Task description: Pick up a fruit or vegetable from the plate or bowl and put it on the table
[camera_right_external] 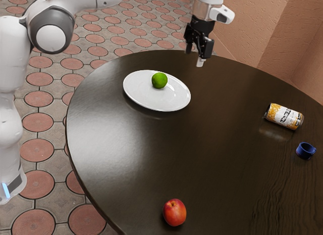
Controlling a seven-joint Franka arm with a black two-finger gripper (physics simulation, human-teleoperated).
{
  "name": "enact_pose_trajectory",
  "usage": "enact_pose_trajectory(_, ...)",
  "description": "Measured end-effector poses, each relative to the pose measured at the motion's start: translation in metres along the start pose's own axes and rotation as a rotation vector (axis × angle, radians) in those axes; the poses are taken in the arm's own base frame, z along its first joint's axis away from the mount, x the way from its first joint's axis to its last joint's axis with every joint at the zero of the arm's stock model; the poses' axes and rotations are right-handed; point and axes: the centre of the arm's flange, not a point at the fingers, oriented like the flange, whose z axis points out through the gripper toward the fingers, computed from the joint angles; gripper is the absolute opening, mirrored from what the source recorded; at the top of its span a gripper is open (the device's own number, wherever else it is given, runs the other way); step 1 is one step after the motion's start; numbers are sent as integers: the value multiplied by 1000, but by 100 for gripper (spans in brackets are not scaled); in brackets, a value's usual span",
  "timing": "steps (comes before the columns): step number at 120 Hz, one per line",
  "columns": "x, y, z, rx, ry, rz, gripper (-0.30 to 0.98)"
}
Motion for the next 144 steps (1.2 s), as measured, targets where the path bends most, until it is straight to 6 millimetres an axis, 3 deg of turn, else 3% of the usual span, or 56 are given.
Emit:
enact_pose_trajectory(42, -1, -2, -1, 15, 1, -13, 69)
enact_pose_trajectory(46, -4, -2, -15, 14, 25, -16, 69)
enact_pose_trajectory(50, -11, -3, -43, 12, 77, -19, 69)
enact_pose_trajectory(61, -55, -5, -120, 53, 193, -42, 69)
enact_pose_trajectory(66, -74, -2, -140, 73, 212, -46, 69)
enact_pose_trajectory(72, -87, 2, -147, 89, 202, -48, 69)
enact_pose_trajectory(80, -99, -5, -136, 128, 138, -96, 69)
enact_pose_trajectory(89, -127, -32, -103, 177, 29, -204, 69)
enact_pose_trajectory(92, -140, -54, -87, 186, -6, -263, 68)
enact_pose_trajectory(99, -166, -126, -59, 185, -63, -444, 69)
enact_pose_trajectory(114, -186, -201, -40, 130, -55, -651, 69)
enact_pose_trajectory(129, -160, -235, -18, 109, -36, -750, 69)
enact_pose_trajectory(138, -130, -226, -8, 119, -31, -746, 69)
enact_pose_trajectory(144, -97, -222, 9, 129, -45, -739, 69)
